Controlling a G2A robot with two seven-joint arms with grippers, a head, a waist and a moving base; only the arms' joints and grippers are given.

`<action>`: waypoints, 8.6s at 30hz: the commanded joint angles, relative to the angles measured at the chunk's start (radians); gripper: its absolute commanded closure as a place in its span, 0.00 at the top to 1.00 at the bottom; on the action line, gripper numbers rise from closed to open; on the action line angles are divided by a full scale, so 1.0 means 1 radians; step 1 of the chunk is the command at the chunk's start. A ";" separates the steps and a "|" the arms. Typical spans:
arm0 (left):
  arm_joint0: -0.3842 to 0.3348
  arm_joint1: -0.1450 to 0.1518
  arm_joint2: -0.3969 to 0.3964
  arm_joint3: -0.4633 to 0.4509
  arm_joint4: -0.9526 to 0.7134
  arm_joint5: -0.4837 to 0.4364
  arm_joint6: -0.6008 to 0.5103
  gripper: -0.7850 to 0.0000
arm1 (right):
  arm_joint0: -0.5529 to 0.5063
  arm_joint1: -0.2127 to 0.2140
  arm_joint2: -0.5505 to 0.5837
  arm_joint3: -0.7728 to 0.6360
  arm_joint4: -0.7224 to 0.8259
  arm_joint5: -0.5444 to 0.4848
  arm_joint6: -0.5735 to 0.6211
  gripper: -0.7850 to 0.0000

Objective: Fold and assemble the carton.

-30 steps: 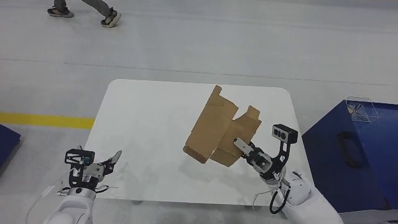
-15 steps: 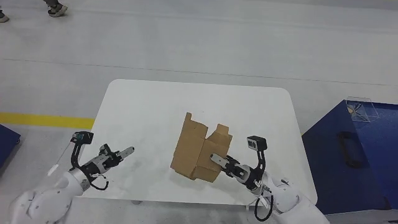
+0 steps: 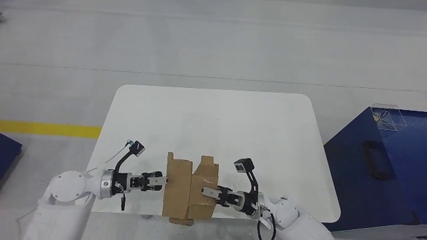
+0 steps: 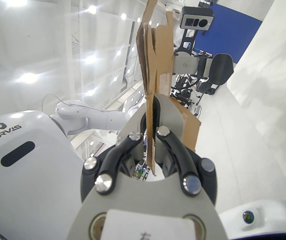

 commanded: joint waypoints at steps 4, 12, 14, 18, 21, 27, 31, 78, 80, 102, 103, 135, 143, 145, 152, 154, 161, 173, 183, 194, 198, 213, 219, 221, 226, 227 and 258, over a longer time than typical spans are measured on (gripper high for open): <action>0.019 0.018 0.040 -0.030 -0.074 -0.002 0.002 0.58 | 0.014 -0.014 -0.025 0.022 0.025 0.027 0.020 0.00; 0.009 0.047 0.092 -0.033 -0.229 0.050 -0.050 0.00 | 0.030 -0.029 -0.038 0.045 0.043 0.025 0.043 0.00; 0.005 0.053 0.097 -0.033 -0.273 0.065 -0.066 0.00 | 0.030 -0.029 -0.038 0.045 0.043 0.025 0.043 1.00; 0.005 0.053 0.097 -0.033 -0.273 0.065 -0.066 0.00 | 0.030 -0.029 -0.038 0.045 0.043 0.025 0.043 1.00; 0.005 0.053 0.097 -0.033 -0.273 0.065 -0.066 0.00 | 0.030 -0.029 -0.038 0.045 0.043 0.025 0.043 1.00; 0.005 0.053 0.097 -0.033 -0.273 0.065 -0.066 0.00 | 0.030 -0.029 -0.036 0.044 0.036 0.026 0.039 1.00; 0.030 0.037 0.099 -0.067 -0.469 0.015 0.045 0.00 | 0.008 -0.017 0.091 0.012 -0.166 -0.144 -0.168 1.00; 0.028 -0.290 0.210 0.148 -0.747 -0.147 0.146 0.00 | -0.125 -0.046 0.097 -0.123 -1.169 -0.185 -1.167 0.00; 0.033 -0.292 0.195 0.147 -0.740 -0.154 0.153 1.00 | -0.124 -0.049 0.091 -0.119 -1.167 -0.185 -1.157 0.00; -0.034 -0.241 -0.055 0.150 -0.536 -0.285 0.284 1.00 | -0.231 0.013 0.327 -0.367 -1.521 0.072 -0.777 0.00; -0.030 -0.237 -0.045 0.113 -0.514 -0.278 0.277 1.00 | -0.236 0.016 0.331 -0.380 -1.552 0.076 -0.755 0.00; -0.079 -0.129 0.264 0.023 -0.467 -0.225 0.224 1.00 | -0.364 0.056 0.472 -0.542 -1.571 0.075 -0.649 0.00; -0.079 -0.129 0.264 0.023 -0.467 -0.225 0.224 1.00 | -0.364 0.056 0.472 -0.542 -1.571 0.075 -0.649 0.00; -0.079 -0.129 0.264 0.023 -0.467 -0.225 0.224 1.00 | -0.364 0.056 0.472 -0.542 -1.571 0.075 -0.649 0.00; -0.084 -0.125 0.224 0.013 -0.426 -0.262 0.286 1.00 | -0.395 0.057 0.505 -0.570 -1.526 0.130 -0.707 0.00; -0.096 -0.121 0.212 0.025 -0.406 -0.256 0.292 1.00 | -0.411 0.059 0.527 -0.579 -1.508 0.127 -0.722 0.00; -0.138 -0.125 0.263 0.084 -0.383 -0.204 0.252 1.00 | -0.435 0.069 0.597 -0.622 -1.497 0.121 -0.711 0.00; -0.160 -0.115 0.189 0.071 -0.426 -0.285 0.284 1.00 | -0.424 0.075 0.677 -0.669 -1.445 0.145 -0.697 0.00; -0.122 -0.095 0.224 0.129 -0.019 -0.427 0.427 1.00 | -0.418 0.070 0.676 -0.684 -1.335 0.289 -0.613 0.00; -0.169 -0.114 0.294 0.154 0.345 -0.372 0.711 1.00 | -0.395 0.067 0.629 -0.677 -1.309 0.284 -0.552 0.00; -0.173 -0.119 0.315 0.145 0.488 -0.339 0.813 1.00 | -0.387 0.065 0.605 -0.673 -1.319 0.283 -0.548 0.00; -0.178 -0.130 0.362 0.141 0.605 -0.234 0.936 0.99 | -0.357 0.058 0.541 -0.663 -1.344 0.286 -0.544 0.00; -0.183 -0.133 0.378 0.153 0.600 -0.222 0.937 0.90 | -0.342 0.055 0.519 -0.652 -1.352 0.295 -0.540 0.00; -0.186 -0.134 0.383 0.155 0.601 -0.225 0.936 0.68 | -0.341 0.055 0.515 -0.652 -1.353 0.295 -0.540 0.00; -0.190 -0.135 0.390 0.166 0.592 -0.225 0.930 0.00 | -0.338 0.054 0.504 -0.647 -1.356 0.296 -0.535 0.00; -0.192 -0.135 0.391 0.168 0.590 -0.227 0.926 0.00 | -0.337 0.053 0.501 -0.646 -1.359 0.296 -0.535 0.00; -0.172 -0.131 0.360 0.177 -0.156 -0.027 0.561 0.00 | -0.454 0.066 0.734 -0.747 -1.447 0.301 -0.747 1.00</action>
